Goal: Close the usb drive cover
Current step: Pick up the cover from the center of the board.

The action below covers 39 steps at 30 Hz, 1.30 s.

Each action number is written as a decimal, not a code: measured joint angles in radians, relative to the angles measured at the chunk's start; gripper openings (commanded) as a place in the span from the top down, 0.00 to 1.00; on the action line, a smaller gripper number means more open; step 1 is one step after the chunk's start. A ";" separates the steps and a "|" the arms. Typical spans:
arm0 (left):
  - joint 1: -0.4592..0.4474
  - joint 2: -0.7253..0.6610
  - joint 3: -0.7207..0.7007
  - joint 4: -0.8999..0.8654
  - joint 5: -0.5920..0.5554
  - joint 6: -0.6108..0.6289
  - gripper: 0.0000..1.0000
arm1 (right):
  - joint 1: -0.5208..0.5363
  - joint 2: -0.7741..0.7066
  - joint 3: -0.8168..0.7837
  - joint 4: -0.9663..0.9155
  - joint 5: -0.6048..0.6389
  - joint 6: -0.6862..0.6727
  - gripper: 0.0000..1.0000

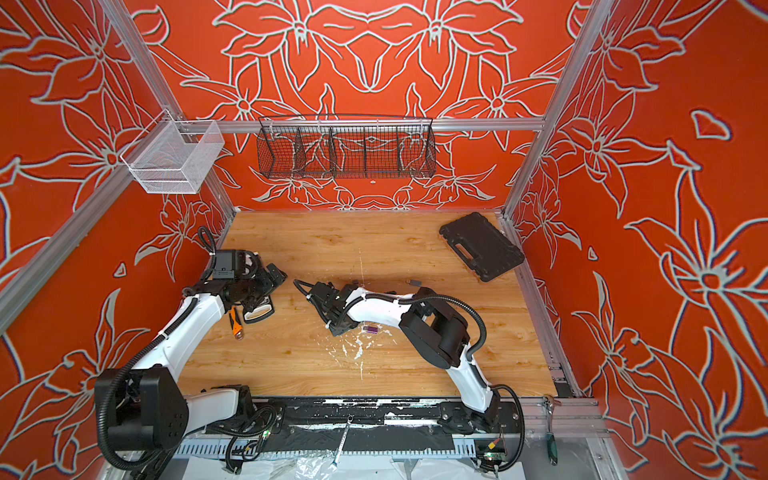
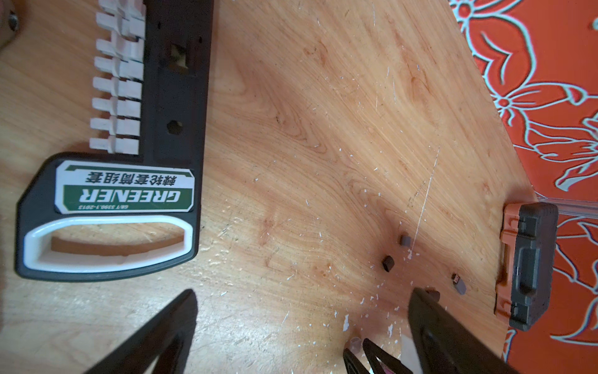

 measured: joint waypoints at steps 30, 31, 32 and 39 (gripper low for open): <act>0.002 0.148 -0.068 -0.077 0.326 0.105 0.21 | -0.019 -0.067 -0.142 0.237 -0.099 -0.423 0.79; 0.004 0.152 -0.073 -0.080 0.342 0.112 0.22 | -0.024 -0.076 -0.157 0.252 -0.114 -0.441 0.79; 0.006 0.156 -0.080 -0.080 0.364 0.118 0.23 | -0.031 -0.089 -0.175 0.270 -0.136 -0.461 0.79; 0.012 0.209 -0.091 -0.064 0.513 0.150 0.30 | -0.107 -0.170 -0.240 0.360 -0.280 -0.584 0.79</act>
